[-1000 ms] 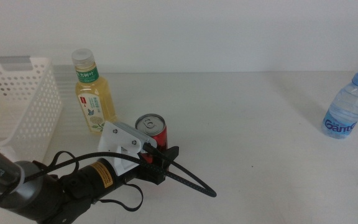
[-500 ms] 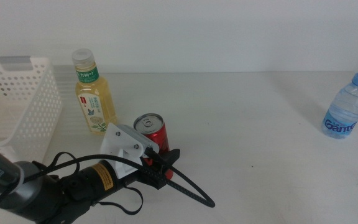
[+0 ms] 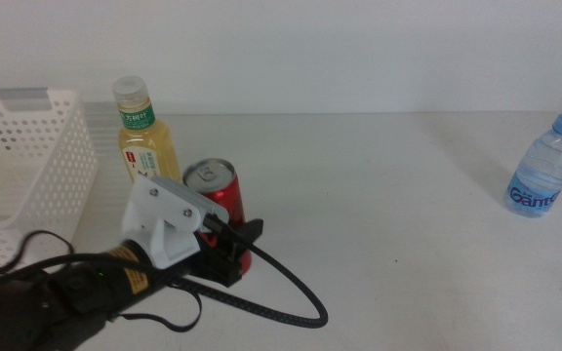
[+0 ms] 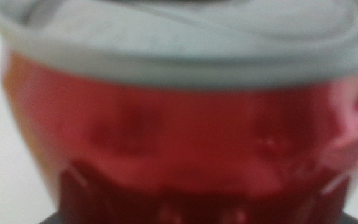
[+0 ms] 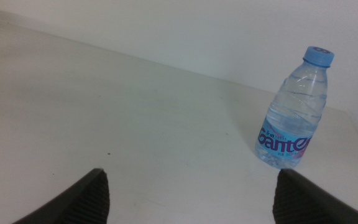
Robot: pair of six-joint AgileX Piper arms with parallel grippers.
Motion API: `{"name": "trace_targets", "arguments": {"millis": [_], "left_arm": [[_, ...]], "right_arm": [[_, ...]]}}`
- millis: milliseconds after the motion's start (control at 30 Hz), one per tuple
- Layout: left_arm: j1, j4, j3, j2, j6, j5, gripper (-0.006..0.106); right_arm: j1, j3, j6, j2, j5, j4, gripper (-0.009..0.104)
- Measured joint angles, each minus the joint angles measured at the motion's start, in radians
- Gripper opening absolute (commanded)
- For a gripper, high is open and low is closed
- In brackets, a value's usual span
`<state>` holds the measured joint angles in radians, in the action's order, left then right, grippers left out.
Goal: Use arms to grab the bottles and put them into the dustbin to the left of the table.
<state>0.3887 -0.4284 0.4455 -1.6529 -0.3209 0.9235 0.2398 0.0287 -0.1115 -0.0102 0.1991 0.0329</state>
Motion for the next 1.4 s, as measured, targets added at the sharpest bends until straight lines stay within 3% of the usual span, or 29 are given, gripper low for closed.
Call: {"name": "trace_targets", "arguments": {"millis": [200,333,433,633,833,967,1267,1400], "left_arm": [[-0.002,0.001,0.000,0.206,-0.033,-0.241,-0.004],[-0.026,-0.044,0.014,0.322,-0.091,-0.401,-0.004],[-0.041,-0.134,0.053,0.389,-0.200,-0.545,-0.004],[-0.044,-0.400,0.170,0.455,-0.465,-0.775,-0.004],[-0.044,-0.648,0.253,0.462,-0.722,-0.836,-0.004],[-0.044,-0.756,0.286,0.464,-0.823,-0.834,-0.004],[-0.046,-0.792,0.301,0.464,-0.832,-0.867,-0.004],[-0.075,-0.730,0.306,0.464,-0.804,-0.866,-0.004]], "right_arm": [[0.000,0.000,0.000,0.000,0.000,0.000,0.077],[0.000,0.000,0.000,0.000,0.000,0.000,0.077],[0.000,0.000,0.000,0.000,0.000,0.000,0.077],[0.000,0.000,0.000,0.000,0.000,0.000,0.077],[0.000,0.000,0.000,0.000,0.000,0.000,0.077],[0.000,0.000,0.000,0.000,0.000,0.000,0.077],[0.000,0.000,0.000,0.000,0.000,0.000,0.077],[0.000,0.000,0.000,0.000,0.001,0.000,0.077]]}}
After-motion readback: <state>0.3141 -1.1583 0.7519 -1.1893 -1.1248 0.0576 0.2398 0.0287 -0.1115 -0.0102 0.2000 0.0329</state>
